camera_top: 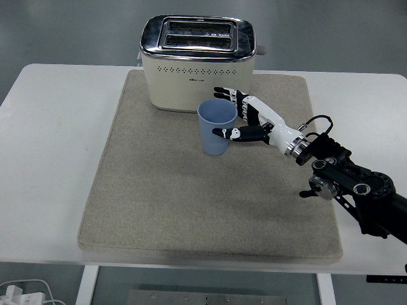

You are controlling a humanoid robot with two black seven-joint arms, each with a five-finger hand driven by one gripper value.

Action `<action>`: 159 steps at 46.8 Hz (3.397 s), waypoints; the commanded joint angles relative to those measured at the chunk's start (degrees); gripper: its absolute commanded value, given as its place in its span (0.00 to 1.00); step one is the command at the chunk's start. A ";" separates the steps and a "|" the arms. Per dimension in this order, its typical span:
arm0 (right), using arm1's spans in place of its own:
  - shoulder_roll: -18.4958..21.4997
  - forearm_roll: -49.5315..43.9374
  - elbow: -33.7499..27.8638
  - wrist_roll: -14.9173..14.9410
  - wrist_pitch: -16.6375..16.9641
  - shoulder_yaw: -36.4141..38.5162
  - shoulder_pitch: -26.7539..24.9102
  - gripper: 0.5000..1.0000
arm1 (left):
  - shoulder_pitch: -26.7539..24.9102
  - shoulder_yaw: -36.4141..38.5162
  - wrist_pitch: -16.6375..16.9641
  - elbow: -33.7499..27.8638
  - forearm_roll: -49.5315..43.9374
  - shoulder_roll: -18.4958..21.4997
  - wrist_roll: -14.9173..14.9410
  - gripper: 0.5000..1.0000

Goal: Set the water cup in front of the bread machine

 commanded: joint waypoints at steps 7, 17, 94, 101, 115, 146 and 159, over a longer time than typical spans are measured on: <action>-0.21 -0.08 0.35 0.00 1.31 0.00 0.00 0.85 | 0.00 0.00 -0.04 0.00 0.00 0.00 0.00 1.00; -0.39 -0.08 0.35 0.00 1.83 0.00 0.00 0.85 | 0.00 0.00 -0.04 0.00 0.00 0.00 0.00 1.00; -6.54 -0.08 1.23 0.00 8.43 0.18 1.05 0.85 | 0.00 0.00 -0.04 0.00 0.00 0.00 0.00 1.00; -7.24 0.09 1.14 0.00 8.43 0.18 1.05 0.85 | 0.00 0.00 -0.04 0.00 0.00 0.00 0.00 1.00; -8.65 0.44 1.14 0.09 8.87 2.28 0.88 0.85 | 0.00 0.00 -0.04 0.00 0.00 0.00 0.00 1.00; -12.87 18.28 0.17 -1.75 5.62 3.25 0.96 0.86 | 0.00 0.00 0.05 0.00 0.00 0.00 0.00 1.00; -11.90 27.06 -0.70 -7.90 2.01 3.87 3.07 0.85 | 0.00 0.00 -0.04 0.00 0.00 0.00 0.00 1.00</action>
